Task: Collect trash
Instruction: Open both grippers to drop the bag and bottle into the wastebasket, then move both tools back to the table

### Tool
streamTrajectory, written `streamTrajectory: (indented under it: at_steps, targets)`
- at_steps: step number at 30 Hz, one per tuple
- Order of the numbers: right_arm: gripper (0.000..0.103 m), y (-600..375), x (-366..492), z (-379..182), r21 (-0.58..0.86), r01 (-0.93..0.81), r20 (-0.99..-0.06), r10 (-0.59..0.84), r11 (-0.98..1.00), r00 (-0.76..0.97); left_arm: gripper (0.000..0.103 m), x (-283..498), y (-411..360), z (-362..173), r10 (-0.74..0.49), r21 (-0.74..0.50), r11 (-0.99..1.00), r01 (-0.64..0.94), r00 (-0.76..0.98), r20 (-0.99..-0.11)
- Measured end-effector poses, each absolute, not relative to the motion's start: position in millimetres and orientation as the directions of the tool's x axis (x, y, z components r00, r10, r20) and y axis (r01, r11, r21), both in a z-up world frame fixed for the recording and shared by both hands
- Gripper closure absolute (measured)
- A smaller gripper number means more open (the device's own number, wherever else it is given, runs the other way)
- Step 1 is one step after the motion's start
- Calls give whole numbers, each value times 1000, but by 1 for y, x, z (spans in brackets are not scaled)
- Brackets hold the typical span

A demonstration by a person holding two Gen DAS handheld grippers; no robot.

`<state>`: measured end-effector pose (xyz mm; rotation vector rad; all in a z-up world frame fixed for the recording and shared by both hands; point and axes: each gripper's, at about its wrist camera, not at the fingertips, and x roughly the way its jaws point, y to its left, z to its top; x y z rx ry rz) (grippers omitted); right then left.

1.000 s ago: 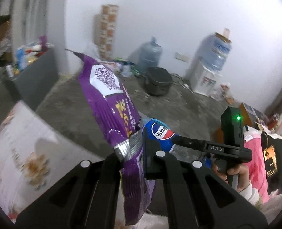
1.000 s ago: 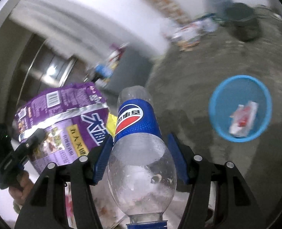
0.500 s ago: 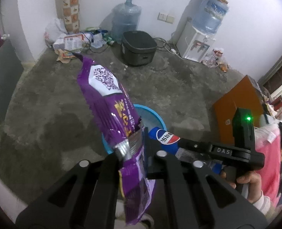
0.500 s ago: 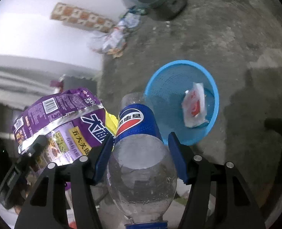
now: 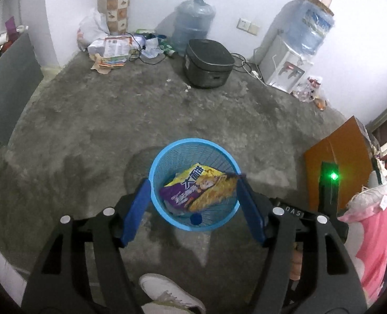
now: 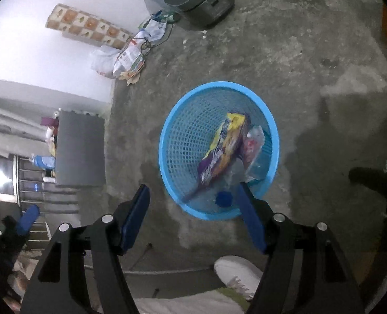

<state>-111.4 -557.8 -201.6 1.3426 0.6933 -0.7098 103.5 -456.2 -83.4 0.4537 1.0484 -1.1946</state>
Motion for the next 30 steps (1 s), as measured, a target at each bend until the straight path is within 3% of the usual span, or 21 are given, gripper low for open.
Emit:
streamTrajectory:
  at_steps: [9,12,15,23,30]
  targets:
    - [36,-517,-100,-137,554,777,-789,-107,299,605,39,92,-386,-11,-586,-185,362,914,69,-808]
    - [25,-498,-88,-108,560,730,-760,-109,392,641,37,91,-351,19,-612,-163,390,906,123,-781]
    - [24,-476,-74,-78,560,670,-729,-96,487,678,36,93,-310,48,-643,-163,430,888,175,-746]
    - [24,-409,-33,-21,585,472,-657,44,660,753,36,99,-182,93,-664,-159,567,809,334,-668]
    - [24,-349,-2,3,596,301,-629,200,744,752,36,109,-54,106,-576,-149,748,646,522,-629]
